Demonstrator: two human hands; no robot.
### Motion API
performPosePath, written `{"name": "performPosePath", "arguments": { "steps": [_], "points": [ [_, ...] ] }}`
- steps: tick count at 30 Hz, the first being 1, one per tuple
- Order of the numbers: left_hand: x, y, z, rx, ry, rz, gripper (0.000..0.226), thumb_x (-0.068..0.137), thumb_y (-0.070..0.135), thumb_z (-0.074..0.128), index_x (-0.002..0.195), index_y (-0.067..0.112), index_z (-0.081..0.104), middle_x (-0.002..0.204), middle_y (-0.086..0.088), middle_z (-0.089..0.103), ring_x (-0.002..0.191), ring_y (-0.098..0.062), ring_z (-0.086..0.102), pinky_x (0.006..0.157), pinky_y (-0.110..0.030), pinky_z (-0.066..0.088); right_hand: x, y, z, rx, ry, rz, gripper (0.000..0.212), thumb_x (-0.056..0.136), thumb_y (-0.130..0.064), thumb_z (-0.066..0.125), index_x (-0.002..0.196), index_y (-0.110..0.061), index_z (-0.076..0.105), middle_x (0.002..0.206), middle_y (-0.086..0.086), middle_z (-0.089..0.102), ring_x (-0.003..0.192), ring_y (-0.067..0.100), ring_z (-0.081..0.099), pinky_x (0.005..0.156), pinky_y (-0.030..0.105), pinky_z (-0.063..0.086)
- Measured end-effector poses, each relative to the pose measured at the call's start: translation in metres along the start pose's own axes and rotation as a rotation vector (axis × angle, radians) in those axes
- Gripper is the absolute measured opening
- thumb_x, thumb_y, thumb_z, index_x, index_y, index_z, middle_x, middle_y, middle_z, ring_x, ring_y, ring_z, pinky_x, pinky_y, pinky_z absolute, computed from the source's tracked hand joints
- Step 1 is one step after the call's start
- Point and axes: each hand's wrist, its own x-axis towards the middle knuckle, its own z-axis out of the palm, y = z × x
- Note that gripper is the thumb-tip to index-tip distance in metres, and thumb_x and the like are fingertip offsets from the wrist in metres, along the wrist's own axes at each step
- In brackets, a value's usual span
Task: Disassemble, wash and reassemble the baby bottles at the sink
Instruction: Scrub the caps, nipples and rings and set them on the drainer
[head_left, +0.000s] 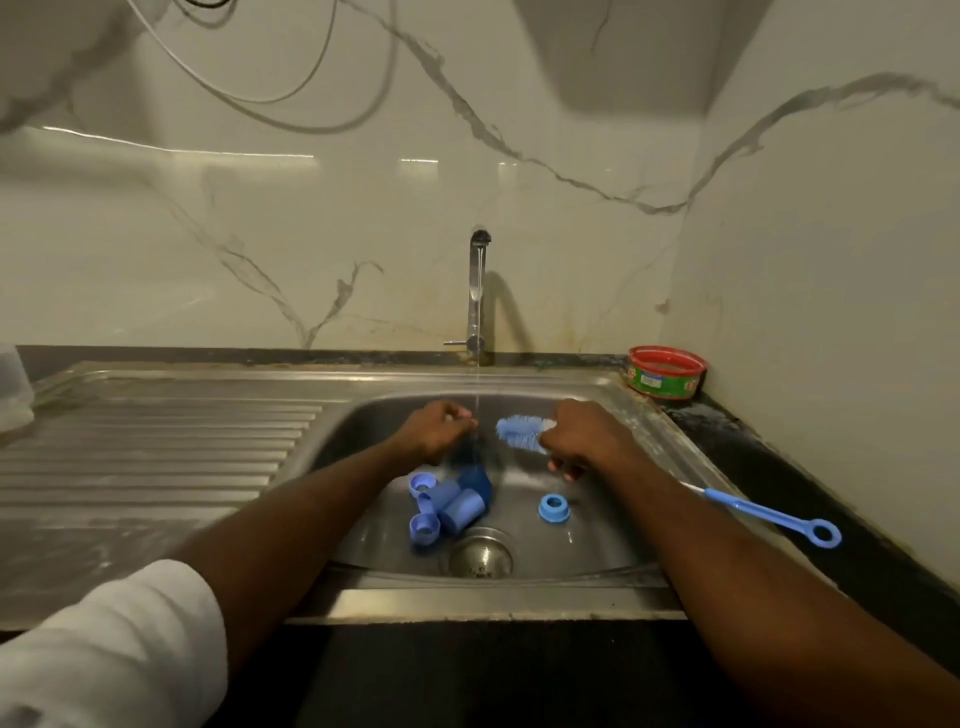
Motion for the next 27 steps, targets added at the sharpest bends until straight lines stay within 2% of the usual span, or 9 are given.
{"name": "performPosePath", "arguments": {
  "steps": [4,7,12,15,16,18,20,23,27],
  "points": [
    [0.017,0.013,-0.009,-0.291,-0.078,0.025,0.014,0.103,0.014,0.050,0.101,0.007,0.062,0.100,-0.026,0.064,0.091,-0.032,0.064,0.080,-0.040,0.055,0.003,-0.001,0.004,0.026,0.007,0.011,0.013,0.096,-0.021,0.058,0.088,-0.011,0.060,0.068,0.007,0.074,0.067,0.027,0.076,0.071,0.042,0.064],
    [0.028,0.023,0.006,-0.480,0.005,-0.011,0.016,0.105,0.008,0.049,0.101,0.000,0.063,0.089,-0.016,0.065,0.078,-0.021,0.065,0.074,-0.031,0.060,0.002,-0.001,0.005,0.040,-0.006,0.028,0.011,0.098,-0.018,0.056,0.090,-0.011,0.058,0.073,0.008,0.074,0.071,0.028,0.076,0.072,0.042,0.064],
    [0.038,0.031,0.036,-0.425,0.113,0.027,0.029,0.102,0.033,0.058,0.101,0.006,0.070,0.081,-0.009,0.069,0.071,-0.018,0.066,0.071,-0.035,0.059,0.004,0.000,0.005,0.052,-0.009,0.058,0.021,0.101,-0.023,0.056,0.082,-0.014,0.052,0.075,0.008,0.073,0.078,0.029,0.076,0.078,0.043,0.063],
    [0.033,0.026,0.041,-0.308,0.197,0.076,0.030,0.102,0.042,0.053,0.103,0.016,0.065,0.090,-0.009,0.069,0.081,-0.025,0.068,0.078,-0.045,0.061,0.000,-0.002,0.002,0.020,-0.006,0.051,0.021,0.100,-0.026,0.056,0.084,-0.013,0.058,0.072,0.005,0.073,0.074,0.028,0.076,0.077,0.041,0.064],
    [0.028,0.023,0.039,-0.267,0.216,0.075,0.027,0.102,0.042,0.054,0.105,0.017,0.061,0.096,-0.010,0.069,0.086,-0.028,0.068,0.080,-0.046,0.061,-0.002,-0.004,0.001,0.014,0.000,0.038,0.022,0.099,-0.028,0.056,0.085,-0.011,0.061,0.070,0.004,0.073,0.070,0.027,0.076,0.074,0.039,0.064],
    [0.017,0.020,0.034,-0.220,0.219,0.046,0.023,0.099,0.031,0.063,0.112,0.015,0.053,0.102,-0.010,0.066,0.089,-0.028,0.068,0.071,-0.034,0.060,-0.006,-0.007,-0.001,-0.050,0.044,0.012,0.021,0.096,-0.029,0.061,0.084,-0.012,0.064,0.065,0.001,0.071,0.058,0.022,0.073,0.057,0.031,0.061],
    [0.009,0.020,0.025,-0.146,0.246,0.020,0.022,0.094,0.023,0.071,0.108,0.009,0.062,0.097,-0.010,0.070,0.090,-0.026,0.070,0.072,-0.029,0.057,-0.013,-0.011,-0.003,-0.126,0.099,-0.026,0.011,0.093,-0.025,0.064,0.086,-0.016,0.063,0.065,-0.001,0.069,0.051,0.015,0.068,0.044,0.024,0.049],
    [0.006,0.021,0.014,-0.228,0.337,-0.014,0.018,0.091,0.024,0.074,0.075,0.019,0.068,0.083,-0.007,0.074,0.087,-0.022,0.071,0.088,-0.036,0.058,-0.020,-0.013,-0.001,-0.076,0.128,-0.050,0.007,0.092,-0.026,0.058,0.093,-0.020,0.061,0.067,-0.001,0.071,0.050,0.015,0.069,0.045,0.024,0.050],
    [0.010,0.018,0.018,-0.322,0.352,-0.007,0.011,0.091,0.025,0.075,0.084,0.016,0.074,0.086,-0.007,0.075,0.088,-0.021,0.072,0.091,-0.044,0.059,-0.023,-0.012,-0.002,-0.102,0.206,-0.077,0.015,0.090,-0.032,0.058,0.102,-0.022,0.058,0.077,-0.001,0.070,0.060,0.016,0.069,0.055,0.034,0.059]
  ]
}}
